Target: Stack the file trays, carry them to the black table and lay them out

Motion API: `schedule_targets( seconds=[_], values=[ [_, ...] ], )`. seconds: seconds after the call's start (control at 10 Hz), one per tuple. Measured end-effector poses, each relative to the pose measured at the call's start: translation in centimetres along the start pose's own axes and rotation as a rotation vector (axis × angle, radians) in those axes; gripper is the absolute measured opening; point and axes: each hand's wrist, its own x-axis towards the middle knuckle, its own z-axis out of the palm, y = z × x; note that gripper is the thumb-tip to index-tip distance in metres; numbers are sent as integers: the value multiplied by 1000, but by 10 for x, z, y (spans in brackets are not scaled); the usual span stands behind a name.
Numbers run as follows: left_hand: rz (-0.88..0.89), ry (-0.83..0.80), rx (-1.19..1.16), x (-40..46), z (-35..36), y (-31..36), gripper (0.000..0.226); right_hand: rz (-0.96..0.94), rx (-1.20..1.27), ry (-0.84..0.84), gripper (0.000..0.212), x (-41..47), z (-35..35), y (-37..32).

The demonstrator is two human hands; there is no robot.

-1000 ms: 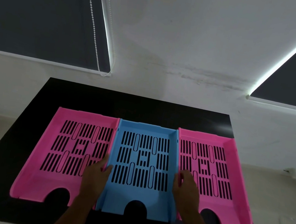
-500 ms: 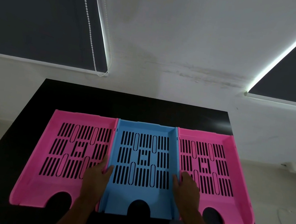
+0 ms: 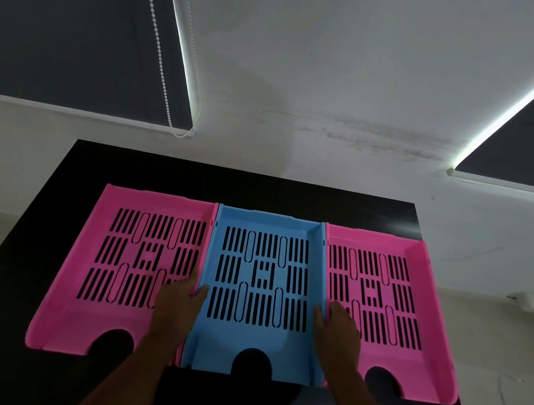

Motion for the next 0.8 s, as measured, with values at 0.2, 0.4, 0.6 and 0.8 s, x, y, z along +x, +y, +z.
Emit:
schedule_targets(
  seconds=[0.2,0.4,0.6,0.8],
  values=[
    [-2,15,26,29,-2,15,55,-4,2,-5,19,31,-1,-17],
    [11,29,44,47,-3,24,54,24,5,0,20,43,0,-28],
    [19,63,73,41,0,18,60,77,50,-69,20,41,-5,-33],
    [164,56,-3,6,5,-9,73,25,199,78,24,20,-33,-39]
  ],
)
